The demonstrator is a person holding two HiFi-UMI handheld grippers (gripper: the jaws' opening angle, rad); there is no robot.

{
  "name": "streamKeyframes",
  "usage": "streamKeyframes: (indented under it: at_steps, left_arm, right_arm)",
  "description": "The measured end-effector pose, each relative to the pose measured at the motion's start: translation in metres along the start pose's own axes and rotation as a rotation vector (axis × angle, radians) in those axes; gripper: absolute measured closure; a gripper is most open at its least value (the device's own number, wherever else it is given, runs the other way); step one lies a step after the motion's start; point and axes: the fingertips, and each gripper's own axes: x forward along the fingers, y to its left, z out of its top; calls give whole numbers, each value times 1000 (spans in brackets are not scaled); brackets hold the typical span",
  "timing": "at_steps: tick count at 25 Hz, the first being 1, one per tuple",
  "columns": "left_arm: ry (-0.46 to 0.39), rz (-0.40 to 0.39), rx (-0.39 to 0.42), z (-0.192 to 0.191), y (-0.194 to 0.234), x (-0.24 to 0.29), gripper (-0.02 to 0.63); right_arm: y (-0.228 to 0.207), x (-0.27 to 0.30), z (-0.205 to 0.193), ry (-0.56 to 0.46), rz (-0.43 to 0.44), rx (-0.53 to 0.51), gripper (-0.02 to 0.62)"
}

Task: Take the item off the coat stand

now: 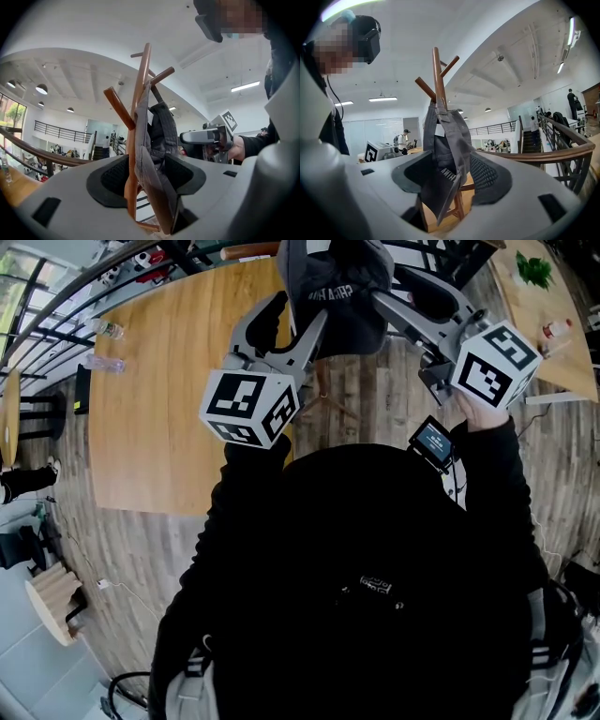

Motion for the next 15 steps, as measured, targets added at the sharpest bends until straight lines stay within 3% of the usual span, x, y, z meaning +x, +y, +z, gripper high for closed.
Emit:
streamKeyframes:
  at_steps: [4,8,9,15]
  left_arm:
    - [3,6,2,-2,-1,3,412]
    - [0,16,17,0,-4,9,502]
    - [-2,19,22,1,-2,11,511]
    - [-11,49,38,5,6,7,537]
  right_arm:
    - [-2,2,-3,15,-10,-15,356]
    - [-12,-3,-1,23,-21,-19,525]
    - [-13,-2,0,25,-19,-22,539]
    - [-5,2,1,39,6,-38,558]
